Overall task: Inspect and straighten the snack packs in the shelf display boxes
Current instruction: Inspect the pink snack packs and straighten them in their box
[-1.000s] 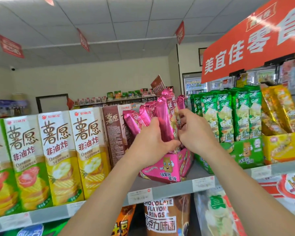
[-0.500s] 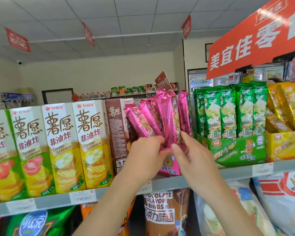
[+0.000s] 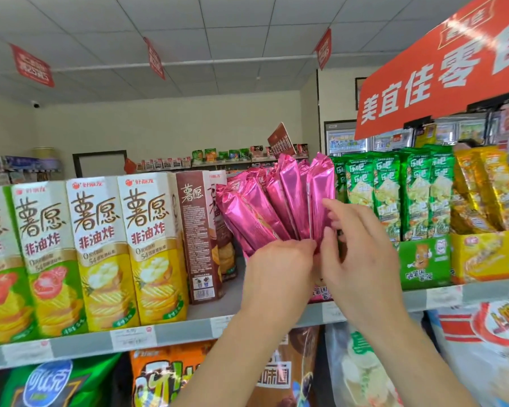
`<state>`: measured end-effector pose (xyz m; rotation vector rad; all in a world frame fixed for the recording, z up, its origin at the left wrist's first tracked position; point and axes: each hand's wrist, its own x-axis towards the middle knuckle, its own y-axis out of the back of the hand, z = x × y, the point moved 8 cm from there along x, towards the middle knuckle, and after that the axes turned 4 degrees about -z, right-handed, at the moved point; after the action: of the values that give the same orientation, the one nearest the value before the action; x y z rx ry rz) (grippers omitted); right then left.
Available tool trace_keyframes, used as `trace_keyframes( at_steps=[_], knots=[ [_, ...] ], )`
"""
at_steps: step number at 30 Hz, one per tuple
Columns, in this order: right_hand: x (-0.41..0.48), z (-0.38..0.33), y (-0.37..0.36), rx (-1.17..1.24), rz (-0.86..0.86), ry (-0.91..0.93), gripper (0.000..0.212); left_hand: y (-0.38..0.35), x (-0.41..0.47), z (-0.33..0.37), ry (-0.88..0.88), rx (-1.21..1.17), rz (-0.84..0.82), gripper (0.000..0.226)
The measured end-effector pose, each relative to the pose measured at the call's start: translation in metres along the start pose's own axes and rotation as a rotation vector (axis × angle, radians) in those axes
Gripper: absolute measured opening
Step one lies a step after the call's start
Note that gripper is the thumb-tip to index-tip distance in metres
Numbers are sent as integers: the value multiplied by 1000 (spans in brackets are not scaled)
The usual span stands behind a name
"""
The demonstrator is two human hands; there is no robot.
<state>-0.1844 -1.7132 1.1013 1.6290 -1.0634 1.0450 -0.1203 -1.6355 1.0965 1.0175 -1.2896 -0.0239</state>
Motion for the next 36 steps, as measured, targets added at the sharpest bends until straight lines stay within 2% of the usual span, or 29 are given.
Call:
trace_keyframes(
  at_steps=[1, 3, 4, 5, 8, 10, 14, 16, 21, 24, 27, 29, 31, 33, 36],
  knots=[
    [6, -6, 1, 110, -21, 20, 35, 10, -5, -8, 2, -99, 46, 12],
    [19, -12, -5, 372, -130, -32, 32, 44, -18, -34, 33, -207, 289, 15],
    [23, -17, -12, 448, -207, -58, 33, 60, -23, -49, 66, -218, 404, 20],
    [26, -23, -20, 424, -284, -63, 34, 69, -25, -64, 118, -211, 445, 28],
    [25, -37, -47, 41, -450, -4, 41, 71, -6, -91, 227, -194, 278, 46],
    [23, -40, -63, -183, -514, -17, 46, 63, 5, -96, 250, -203, 165, 50],
    [25, -41, -65, -266, -412, -21, 26, 63, 10, -101, 228, -389, 205, 52],
    [30, -37, -55, -245, -334, -39, 25, 65, 15, -102, 201, -401, 214, 56],
    [44, -27, -26, -35, -98, -47, 26, 55, 29, -96, 69, -303, 135, 52],
    [49, -25, -11, 138, 42, -47, 20, 44, 30, -102, 93, -319, 100, 53],
    [51, -21, -3, 252, 126, -65, 19, 43, 30, -110, 132, -317, 169, 60],
    [53, -20, -1, 270, 134, -62, 19, 43, 34, -118, 208, -232, 180, 64],
    [55, -22, -4, 255, 96, -46, 21, 39, 42, -121, 254, -182, 123, 65],
    [56, -26, -8, 199, 37, -12, 22, 37, 47, -118, 228, -148, 71, 65],
    [60, -31, -12, 124, -36, 30, 22, 34, 52, -101, 96, 11, -4, 70]
  ],
)
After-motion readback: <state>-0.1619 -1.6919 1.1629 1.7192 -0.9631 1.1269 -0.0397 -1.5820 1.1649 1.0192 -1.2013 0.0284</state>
